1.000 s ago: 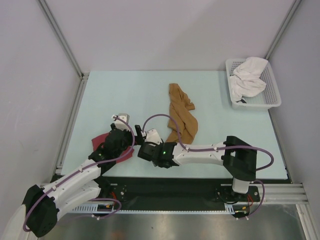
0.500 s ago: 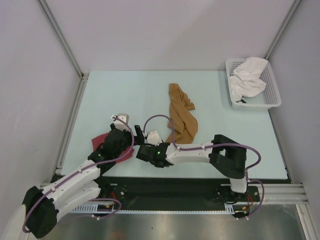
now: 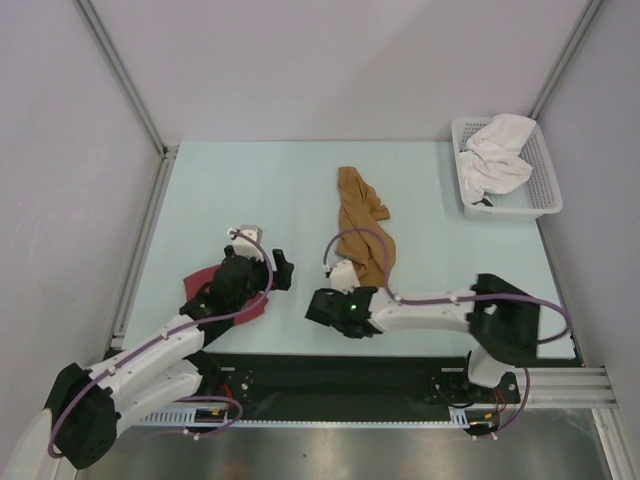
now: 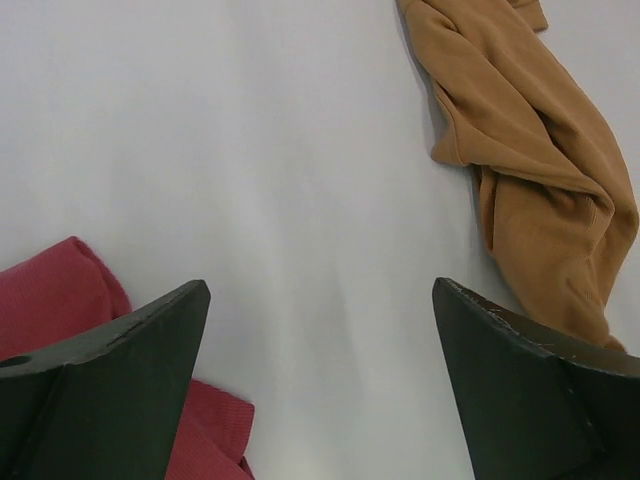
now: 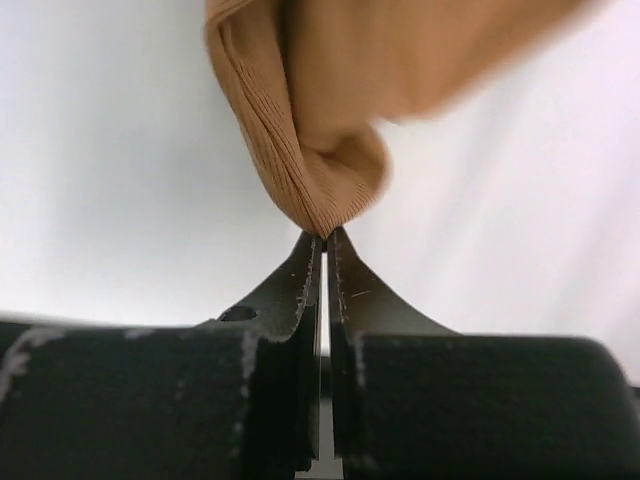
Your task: Fold and stack the tank tops
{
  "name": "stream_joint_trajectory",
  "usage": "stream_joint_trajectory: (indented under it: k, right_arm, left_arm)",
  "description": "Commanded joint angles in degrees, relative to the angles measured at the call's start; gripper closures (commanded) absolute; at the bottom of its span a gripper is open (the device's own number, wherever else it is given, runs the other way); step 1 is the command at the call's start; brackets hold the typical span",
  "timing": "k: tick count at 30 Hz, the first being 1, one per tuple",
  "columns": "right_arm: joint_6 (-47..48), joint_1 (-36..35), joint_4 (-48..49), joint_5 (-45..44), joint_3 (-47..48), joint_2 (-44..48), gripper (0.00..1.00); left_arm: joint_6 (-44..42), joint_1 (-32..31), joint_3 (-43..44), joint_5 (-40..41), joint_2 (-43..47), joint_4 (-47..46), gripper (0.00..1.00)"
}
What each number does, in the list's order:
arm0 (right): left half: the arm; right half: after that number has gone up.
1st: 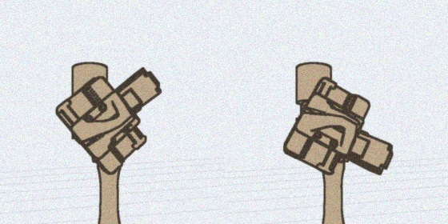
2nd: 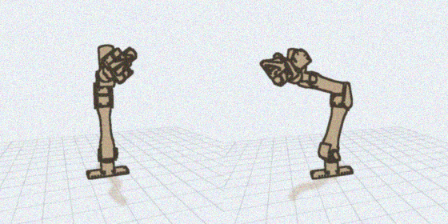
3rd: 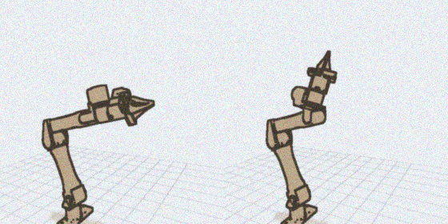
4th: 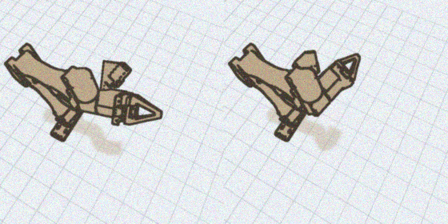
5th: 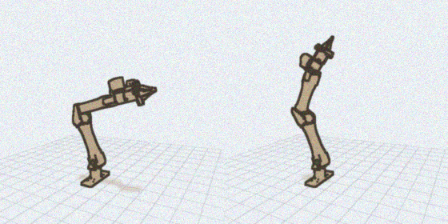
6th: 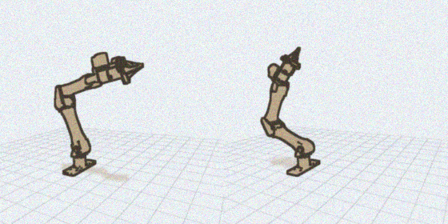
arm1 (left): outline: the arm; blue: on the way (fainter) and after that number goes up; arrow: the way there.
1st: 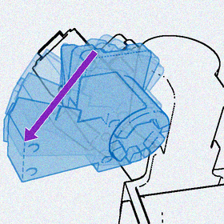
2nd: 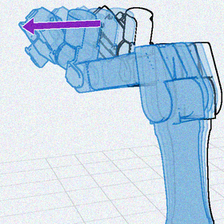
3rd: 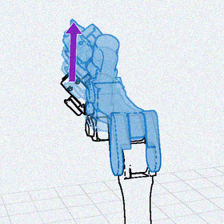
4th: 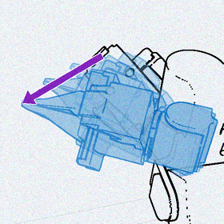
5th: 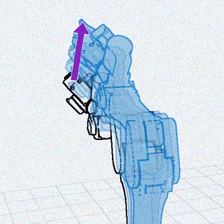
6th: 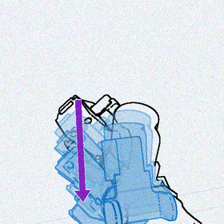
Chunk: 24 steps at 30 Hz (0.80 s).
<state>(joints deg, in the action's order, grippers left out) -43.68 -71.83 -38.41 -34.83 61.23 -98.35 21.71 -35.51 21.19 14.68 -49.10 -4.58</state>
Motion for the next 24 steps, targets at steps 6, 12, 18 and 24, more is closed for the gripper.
stream_joint_trajectory:
  k: [6, 12, 18, 24]
  right_arm:
    - [-11.78, 9.07, -18.88, -4.72, -10.96, 31.17, 1.0]
    - [-7.74, 20.31, -17.84, -5.07, -11.4, 44.02, 1.0]
    - [1.99, 35.16, -9.06, 0.62, -13.77, 50.7, 1.0]
    - [6.85, 46.58, -2.55, 11.35, -16.14, 49.83, 1.0]
  left_arm:
    - [-3.34, -3.59, 5.87, -9.74, -9.51, -4.73, 0.0]
    - [-3.87, -7.03, 11.32, -12.48, -17.32, -3.51, 0.0]
    - [-3.7, -8.26, 22.3, -14.23, -27.95, 3.78, 0.03]
    - [-6.94, -11.95, 32.23, -14.85, -36.48, 7.65, 0.11]
